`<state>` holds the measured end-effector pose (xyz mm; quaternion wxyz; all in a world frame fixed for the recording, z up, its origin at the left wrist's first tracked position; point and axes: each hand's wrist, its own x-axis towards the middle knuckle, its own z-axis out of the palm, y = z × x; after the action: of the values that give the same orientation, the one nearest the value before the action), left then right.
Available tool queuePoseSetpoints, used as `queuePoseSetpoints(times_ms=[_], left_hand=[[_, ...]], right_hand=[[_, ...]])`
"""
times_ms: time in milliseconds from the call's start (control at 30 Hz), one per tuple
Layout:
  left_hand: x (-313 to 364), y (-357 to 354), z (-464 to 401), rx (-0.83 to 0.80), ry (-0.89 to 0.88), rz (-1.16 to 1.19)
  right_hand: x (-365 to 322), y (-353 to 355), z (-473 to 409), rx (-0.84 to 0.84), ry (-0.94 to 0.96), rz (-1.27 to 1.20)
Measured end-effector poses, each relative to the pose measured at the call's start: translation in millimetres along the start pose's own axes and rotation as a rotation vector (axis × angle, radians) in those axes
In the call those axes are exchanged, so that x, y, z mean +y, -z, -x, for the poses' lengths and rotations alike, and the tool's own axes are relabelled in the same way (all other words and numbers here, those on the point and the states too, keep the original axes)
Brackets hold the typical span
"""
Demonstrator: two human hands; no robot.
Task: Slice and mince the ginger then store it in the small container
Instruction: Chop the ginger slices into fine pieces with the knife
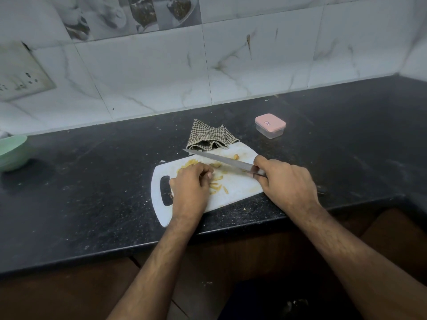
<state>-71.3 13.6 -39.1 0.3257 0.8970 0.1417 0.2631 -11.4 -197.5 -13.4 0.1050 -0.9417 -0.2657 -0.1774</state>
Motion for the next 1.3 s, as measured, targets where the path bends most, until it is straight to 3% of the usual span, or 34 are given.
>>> queuePoseSetpoints(times_ms=[100,367,500,767,1300], left_hand=[[4,-1,2,-0.019,-0.031,-0.104],[1,0,4,-0.029,-0.017,0.091],[4,2,3,-0.145,-0.048,0.194],[3,5,2,-0.107,0.034,-0.017],[5,6,0,-0.063,0.116,-0.022]], right_hand=[[0,-2,3,0.022,0.012,0.065],[-12,8,15,0.012,0.04,0.193],[-23,19,24,-0.011,-0.031,0.145],[-45,48,25,-0.289,-0.248,-0.14],[-78,77,39,-0.478,-0.26,0.047]])
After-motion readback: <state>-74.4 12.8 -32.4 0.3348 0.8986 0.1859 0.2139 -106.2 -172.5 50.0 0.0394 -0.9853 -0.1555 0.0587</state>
